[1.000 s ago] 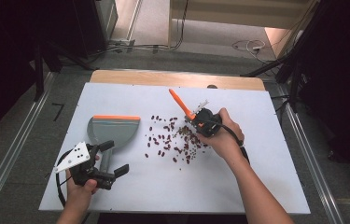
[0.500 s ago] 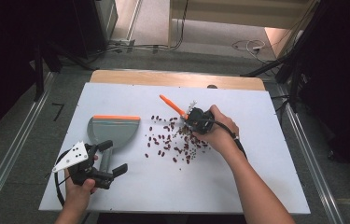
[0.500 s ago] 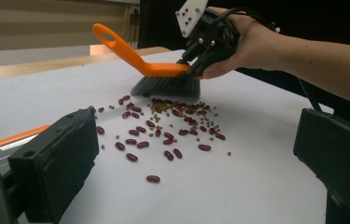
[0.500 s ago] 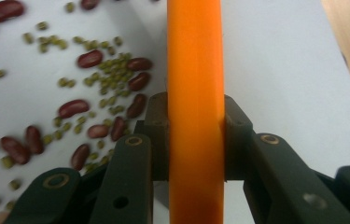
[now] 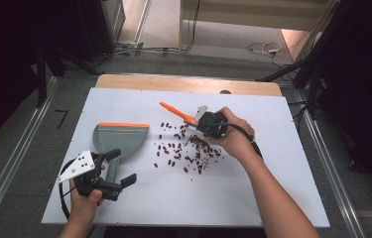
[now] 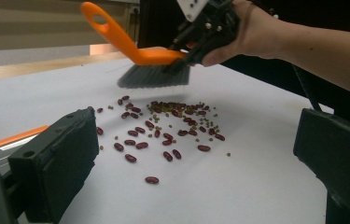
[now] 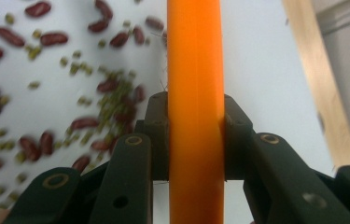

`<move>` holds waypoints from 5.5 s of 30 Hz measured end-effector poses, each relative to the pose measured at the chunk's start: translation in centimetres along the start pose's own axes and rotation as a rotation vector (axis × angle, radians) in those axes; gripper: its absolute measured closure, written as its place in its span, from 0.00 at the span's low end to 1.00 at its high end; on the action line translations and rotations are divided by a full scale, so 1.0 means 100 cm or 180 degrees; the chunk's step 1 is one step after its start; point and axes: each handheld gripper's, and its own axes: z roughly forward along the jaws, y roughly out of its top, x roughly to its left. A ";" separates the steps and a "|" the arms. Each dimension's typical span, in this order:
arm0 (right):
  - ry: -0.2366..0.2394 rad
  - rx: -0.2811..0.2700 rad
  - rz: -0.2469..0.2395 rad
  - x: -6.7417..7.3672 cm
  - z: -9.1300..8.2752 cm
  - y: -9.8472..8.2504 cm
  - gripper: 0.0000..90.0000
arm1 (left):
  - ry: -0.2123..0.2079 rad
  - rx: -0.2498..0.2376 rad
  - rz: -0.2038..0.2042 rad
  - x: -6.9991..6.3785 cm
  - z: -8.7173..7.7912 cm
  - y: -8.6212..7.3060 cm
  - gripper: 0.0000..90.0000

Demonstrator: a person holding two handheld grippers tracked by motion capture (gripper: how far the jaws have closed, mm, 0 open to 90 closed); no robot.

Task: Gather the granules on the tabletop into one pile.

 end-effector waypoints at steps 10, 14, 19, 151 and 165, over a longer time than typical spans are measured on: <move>0.0122 -0.0125 -0.0301 0.000 0.041 0.047 0.76 | 0.0028 -0.0075 -0.0067 0.003 -0.010 -0.001 0.01; 0.0192 -0.0073 -0.0412 0.009 0.043 0.048 0.76 | 0.0017 -0.0068 -0.0062 0.004 -0.011 -0.002 0.01; 0.0315 -0.0063 -0.0500 0.018 0.032 0.040 0.76 | 0.0015 -0.0070 -0.0055 0.004 -0.009 -0.001 0.01; 0.1610 0.0239 0.2201 0.044 0.005 0.016 0.76 | 0.0139 -0.0137 -0.0144 0.015 -0.020 -0.002 0.01; 0.1385 0.0306 0.2275 0.031 -0.002 -0.001 0.76 | 0.0133 -0.0120 -0.0142 0.014 -0.018 -0.002 0.01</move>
